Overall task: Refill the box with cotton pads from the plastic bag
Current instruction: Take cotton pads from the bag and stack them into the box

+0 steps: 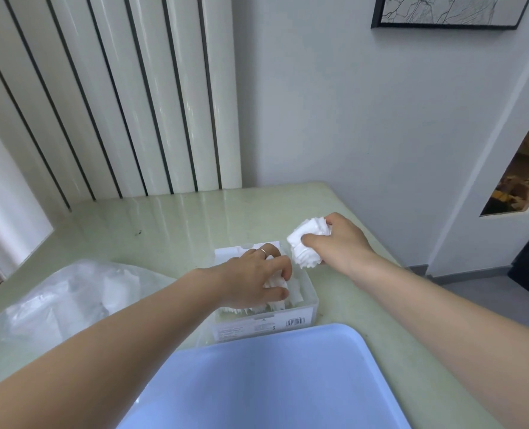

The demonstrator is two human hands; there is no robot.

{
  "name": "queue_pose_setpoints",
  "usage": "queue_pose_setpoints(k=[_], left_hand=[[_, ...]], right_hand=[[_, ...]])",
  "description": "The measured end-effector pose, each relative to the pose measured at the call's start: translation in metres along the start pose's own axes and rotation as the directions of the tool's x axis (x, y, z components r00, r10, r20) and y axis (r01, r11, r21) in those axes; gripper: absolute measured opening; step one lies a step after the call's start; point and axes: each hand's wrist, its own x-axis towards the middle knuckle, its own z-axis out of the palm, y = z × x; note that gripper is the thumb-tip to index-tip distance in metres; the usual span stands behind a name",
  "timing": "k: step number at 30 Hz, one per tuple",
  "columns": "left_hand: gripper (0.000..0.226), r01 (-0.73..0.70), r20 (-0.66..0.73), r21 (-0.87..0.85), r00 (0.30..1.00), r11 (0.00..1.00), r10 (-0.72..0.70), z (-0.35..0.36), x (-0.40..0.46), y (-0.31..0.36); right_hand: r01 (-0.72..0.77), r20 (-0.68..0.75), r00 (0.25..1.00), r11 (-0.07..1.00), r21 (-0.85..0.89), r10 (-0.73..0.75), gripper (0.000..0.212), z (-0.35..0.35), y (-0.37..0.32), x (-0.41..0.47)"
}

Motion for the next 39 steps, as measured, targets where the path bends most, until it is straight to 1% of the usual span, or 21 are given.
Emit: queue_pose_setpoints(k=[3,6,8,9,10,12,14,15,18,22,23,24,27,30,33,37,39], left_hand=[[0.021,-0.024,-0.045,-0.005,0.999,1.0,0.023,0.002,-0.002,-0.002],[0.023,-0.034,-0.082,-0.041,0.996,0.999,0.03,0.004,-0.001,-0.005],[0.021,-0.035,-0.099,-0.068,0.995,0.997,0.028,0.005,-0.001,-0.006],[0.021,-0.028,-0.102,-0.073,0.995,0.997,0.021,0.005,-0.001,-0.007],[0.02,-0.017,-0.104,-0.077,0.995,0.997,0.009,0.005,-0.001,-0.007],[0.021,0.004,-0.11,-0.073,0.994,0.997,-0.012,0.005,-0.001,-0.008],[0.021,0.014,-0.119,-0.071,0.993,0.997,-0.023,0.004,-0.001,-0.009],[0.021,0.029,-0.125,-0.083,0.991,0.996,-0.039,0.004,-0.001,-0.011],[0.02,0.071,-0.137,-0.117,0.987,0.991,-0.087,0.004,-0.002,-0.014],[0.022,0.059,-0.151,-0.147,0.985,0.987,-0.081,0.005,-0.003,-0.013],[0.023,0.061,-0.154,-0.159,0.984,0.985,-0.086,0.006,-0.003,-0.013],[0.024,0.07,-0.157,-0.176,0.983,0.982,-0.098,0.006,-0.004,-0.014],[0.028,0.109,-0.156,-0.224,0.977,0.968,-0.146,0.005,-0.006,-0.014],[0.029,0.119,-0.149,-0.221,0.977,0.968,-0.154,0.004,-0.006,-0.012],[0.033,0.12,-0.151,-0.244,0.976,0.962,-0.16,0.003,-0.008,-0.011],[0.04,0.132,-0.146,-0.233,0.975,0.964,-0.168,0.004,-0.007,-0.012],[0.043,0.139,-0.143,-0.215,0.975,0.967,-0.172,0.005,-0.007,-0.012]], right_hand=[[0.026,0.012,1.0,0.998,-0.054,-0.025,0.03,0.009,-0.003,-0.004],[0.094,0.026,0.996,0.959,-0.268,-0.09,0.033,0.016,-0.006,-0.011],[0.167,0.026,0.985,0.89,-0.424,-0.172,0.033,0.021,-0.006,-0.016],[0.203,0.028,0.976,0.856,-0.476,-0.216,0.033,0.023,-0.007,-0.017],[0.235,0.033,0.967,0.833,-0.501,-0.253,0.033,0.026,-0.008,-0.019],[0.292,0.055,0.951,0.821,-0.491,-0.305,0.034,0.031,-0.01,-0.021],[0.316,0.088,0.946,0.825,-0.469,-0.313,0.035,0.036,-0.011,-0.023],[0.318,0.104,0.946,0.813,-0.487,-0.308,0.033,0.038,-0.011,-0.024],[0.303,0.092,0.943,0.714,-0.631,-0.32,0.025,0.044,-0.007,-0.025],[0.342,0.085,0.894,0.547,-0.764,-0.44,0.031,0.06,-0.003,-0.03],[0.342,0.089,0.886,0.512,-0.788,-0.456,0.031,0.063,-0.001,-0.029],[0.335,0.088,0.887,0.501,-0.798,-0.453,0.031,0.064,0.001,-0.028],[0.317,0.097,0.912,0.536,-0.783,-0.398,0.032,0.067,0.002,-0.025],[0.324,0.134,0.925,0.552,-0.768,-0.356,0.026,0.069,-0.004,-0.026],[0.327,0.176,0.938,0.594,-0.735,-0.3,0.024,0.063,-0.01,-0.025],[0.336,0.2,0.936,0.573,-0.748,-0.289,0.026,0.062,-0.017,-0.026],[0.33,0.215,0.941,0.573,-0.75,-0.26,0.026,0.063,-0.019,-0.025]])
